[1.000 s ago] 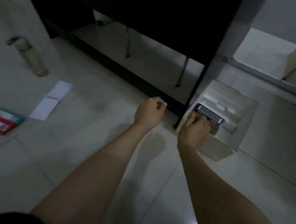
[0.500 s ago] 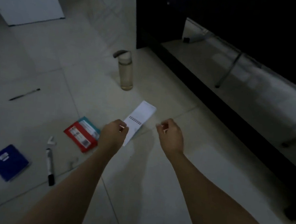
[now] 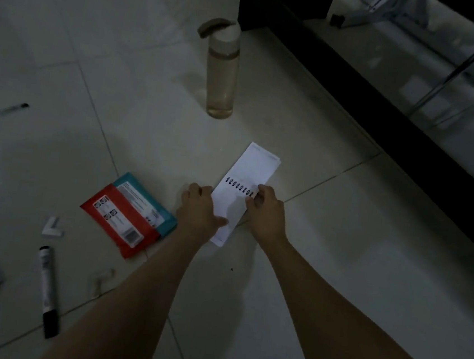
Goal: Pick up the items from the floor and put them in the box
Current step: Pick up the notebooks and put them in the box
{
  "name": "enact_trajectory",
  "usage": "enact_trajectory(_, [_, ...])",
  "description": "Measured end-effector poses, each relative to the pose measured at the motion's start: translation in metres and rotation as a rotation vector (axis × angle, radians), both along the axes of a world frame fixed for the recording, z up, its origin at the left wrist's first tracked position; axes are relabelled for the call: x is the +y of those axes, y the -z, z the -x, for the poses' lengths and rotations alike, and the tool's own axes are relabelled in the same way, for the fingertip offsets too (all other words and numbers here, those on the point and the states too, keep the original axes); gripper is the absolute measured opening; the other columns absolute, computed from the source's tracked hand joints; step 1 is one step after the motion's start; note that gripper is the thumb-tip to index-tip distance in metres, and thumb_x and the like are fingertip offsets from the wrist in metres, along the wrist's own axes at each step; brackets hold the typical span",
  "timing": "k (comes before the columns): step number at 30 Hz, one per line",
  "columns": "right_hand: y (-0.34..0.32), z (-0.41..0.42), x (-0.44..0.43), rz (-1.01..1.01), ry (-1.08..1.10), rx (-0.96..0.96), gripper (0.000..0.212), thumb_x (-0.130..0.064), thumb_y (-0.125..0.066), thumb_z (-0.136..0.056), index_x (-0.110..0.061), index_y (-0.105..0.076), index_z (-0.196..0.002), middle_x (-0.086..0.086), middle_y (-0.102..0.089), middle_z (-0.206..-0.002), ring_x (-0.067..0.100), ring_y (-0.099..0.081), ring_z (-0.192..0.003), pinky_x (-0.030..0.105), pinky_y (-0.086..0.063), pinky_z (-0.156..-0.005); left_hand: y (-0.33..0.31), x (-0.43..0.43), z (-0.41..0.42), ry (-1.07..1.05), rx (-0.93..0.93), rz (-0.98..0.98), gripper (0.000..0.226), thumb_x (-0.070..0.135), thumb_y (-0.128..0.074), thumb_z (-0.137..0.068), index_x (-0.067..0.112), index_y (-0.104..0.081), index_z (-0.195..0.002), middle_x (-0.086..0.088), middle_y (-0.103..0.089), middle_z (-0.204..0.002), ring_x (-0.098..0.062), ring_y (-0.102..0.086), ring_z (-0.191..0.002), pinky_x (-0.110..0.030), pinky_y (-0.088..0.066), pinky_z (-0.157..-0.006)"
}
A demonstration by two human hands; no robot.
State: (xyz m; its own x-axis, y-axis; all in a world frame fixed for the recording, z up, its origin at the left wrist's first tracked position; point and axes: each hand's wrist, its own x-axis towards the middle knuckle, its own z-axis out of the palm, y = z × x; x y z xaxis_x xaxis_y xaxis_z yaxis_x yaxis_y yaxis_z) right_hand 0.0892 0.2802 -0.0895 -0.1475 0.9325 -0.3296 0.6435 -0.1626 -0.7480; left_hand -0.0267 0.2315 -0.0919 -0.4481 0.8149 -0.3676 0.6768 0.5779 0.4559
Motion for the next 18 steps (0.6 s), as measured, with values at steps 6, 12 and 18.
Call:
enact_trajectory(6, [-0.006, -0.007, 0.001, 0.181, 0.264, 0.278, 0.038, -0.017, -0.050, -0.095, -0.007, -0.045, -0.131, 0.010, -0.058, -0.118, 0.014, -0.051, -0.096, 0.020, -0.042, -0.068, 0.001, 0.005, -0.004, -0.168, -0.349, -0.075, 0.047, 0.007, -0.074, -0.074, -0.004, -0.055, -0.115, -0.023, -0.057, -0.125, -0.034, -0.055, -0.114, -0.039, -0.049, -0.091])
enact_trajectory(12, [-0.031, 0.008, 0.002, 0.451, 0.480, 0.569, 0.047, -0.044, -0.049, -0.094, -0.001, -0.060, -0.109, 0.017, -0.066, -0.103, 0.031, -0.064, -0.091, 0.044, -0.054, -0.086, -0.036, -0.019, 0.017, -0.143, -0.688, -0.073, 0.032, 0.008, -0.065, -0.084, 0.003, -0.060, -0.116, -0.014, -0.063, -0.119, -0.022, -0.057, -0.093, -0.026, -0.047, -0.070])
enact_trajectory(18, [-0.062, 0.013, -0.007, 0.462, 0.604, 0.663, 0.045, -0.033, -0.062, -0.089, 0.001, -0.055, -0.118, 0.018, -0.061, -0.115, 0.035, -0.062, -0.103, 0.050, -0.052, -0.091, -0.076, -0.061, 0.044, -0.049, -0.764, 0.102, 0.044, 0.012, -0.066, -0.083, 0.013, -0.056, -0.126, -0.008, -0.063, -0.121, -0.026, -0.059, -0.108, -0.041, -0.047, -0.098])
